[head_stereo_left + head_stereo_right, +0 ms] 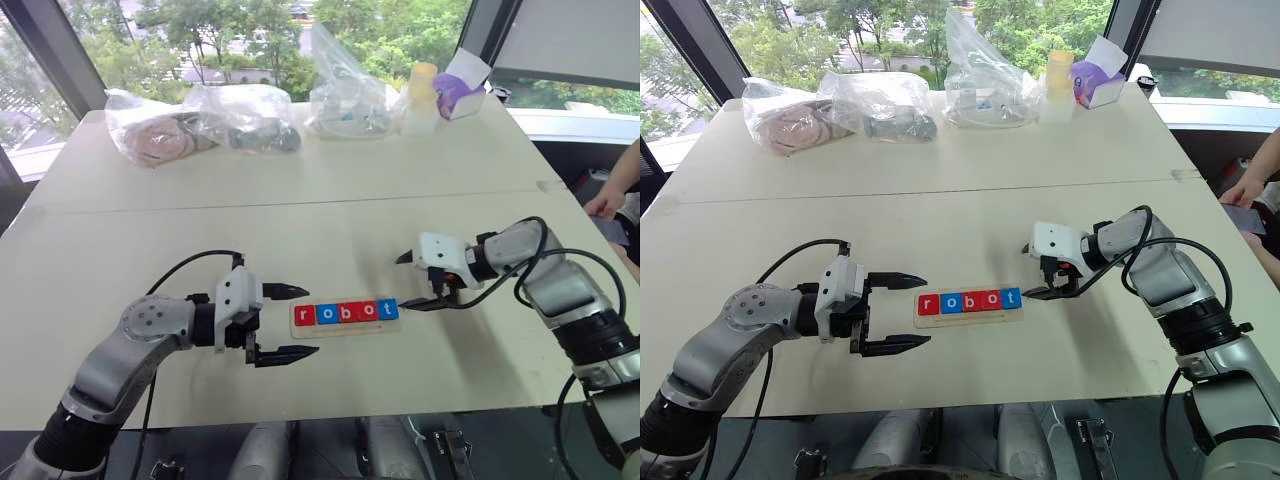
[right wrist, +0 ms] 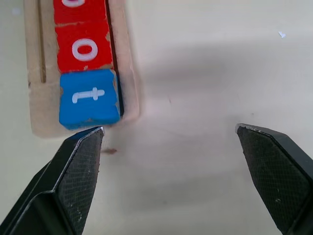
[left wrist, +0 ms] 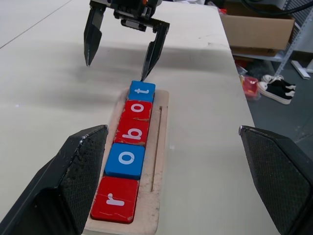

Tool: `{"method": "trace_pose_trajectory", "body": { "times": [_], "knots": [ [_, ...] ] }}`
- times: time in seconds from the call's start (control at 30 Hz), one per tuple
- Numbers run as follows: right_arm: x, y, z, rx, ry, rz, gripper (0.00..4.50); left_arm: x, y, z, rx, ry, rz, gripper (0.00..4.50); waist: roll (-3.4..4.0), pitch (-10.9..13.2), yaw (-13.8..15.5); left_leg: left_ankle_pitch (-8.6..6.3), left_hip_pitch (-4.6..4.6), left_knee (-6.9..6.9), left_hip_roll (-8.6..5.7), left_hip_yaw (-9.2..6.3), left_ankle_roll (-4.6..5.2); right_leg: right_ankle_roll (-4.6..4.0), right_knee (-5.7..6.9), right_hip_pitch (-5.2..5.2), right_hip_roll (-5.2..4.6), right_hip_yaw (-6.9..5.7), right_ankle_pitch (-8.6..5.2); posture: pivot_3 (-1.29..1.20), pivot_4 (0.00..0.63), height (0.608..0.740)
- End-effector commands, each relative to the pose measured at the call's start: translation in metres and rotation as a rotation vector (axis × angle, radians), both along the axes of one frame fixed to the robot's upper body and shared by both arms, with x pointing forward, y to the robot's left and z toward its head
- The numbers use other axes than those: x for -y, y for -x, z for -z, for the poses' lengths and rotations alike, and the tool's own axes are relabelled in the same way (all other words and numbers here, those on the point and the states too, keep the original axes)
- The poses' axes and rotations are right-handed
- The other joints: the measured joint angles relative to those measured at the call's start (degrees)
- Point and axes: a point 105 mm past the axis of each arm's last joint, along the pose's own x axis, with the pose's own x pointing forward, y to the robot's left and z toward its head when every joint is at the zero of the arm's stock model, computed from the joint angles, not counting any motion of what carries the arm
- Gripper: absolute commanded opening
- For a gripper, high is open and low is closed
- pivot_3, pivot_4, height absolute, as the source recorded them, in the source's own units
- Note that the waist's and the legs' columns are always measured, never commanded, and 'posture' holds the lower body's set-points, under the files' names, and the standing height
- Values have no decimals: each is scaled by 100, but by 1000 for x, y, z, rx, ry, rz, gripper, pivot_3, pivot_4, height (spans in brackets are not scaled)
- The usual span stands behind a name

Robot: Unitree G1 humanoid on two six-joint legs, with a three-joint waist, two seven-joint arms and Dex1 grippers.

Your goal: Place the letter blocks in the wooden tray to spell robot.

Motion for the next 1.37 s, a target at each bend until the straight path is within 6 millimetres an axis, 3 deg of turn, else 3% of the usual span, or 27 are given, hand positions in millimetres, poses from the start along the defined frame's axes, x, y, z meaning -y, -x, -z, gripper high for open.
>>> {"method": "trace_pose_trajectory", "body": {
  "times": [0.03,0.37,0.6,0.8,1.07,1.37],
  "knots": [
    [-8,0,-14,48,-12,-33,4473,0,3,-11,48,12,13,4500,0,0,0,0,0,0,0,0,0,0,0,0,0,0,0,0,150,740],
    [-12,4,-13,43,-12,-44,4473,0,4,-10,46,11,12,4500,0,0,3,0,0,0,0,0,0,0,0,0,0,0,0,0,150,740],
    [10,6,-15,53,25,8,4473,-3,5,-9,42,5,6,4500,0,0,8,0,0,0,0,0,0,0,0,0,0,0,0,0,150,740],
    [20,23,-26,25,-10,43,4473,-9,5,-8,31,-24,-15,4500,0,0,5,0,-1,0,0,-1,0,-1,-1,1,-2,0,0,0,150,740],
    [11,63,-47,-118,-146,49,4473,-30,3,-11,20,-52,-94,4500,0,0,13,0,-1,0,3,-3,1,-7,-2,2,-10,-1,-4,0,150,740],
    [0,67,-40,-116,-176,77,4473,-47,9,-10,-12,-108,-117,4500,0,0,18,0,-2,-1,2,-1,1,-15,-3,2,-15,-3,-9,0,150,740]
  ]
}}
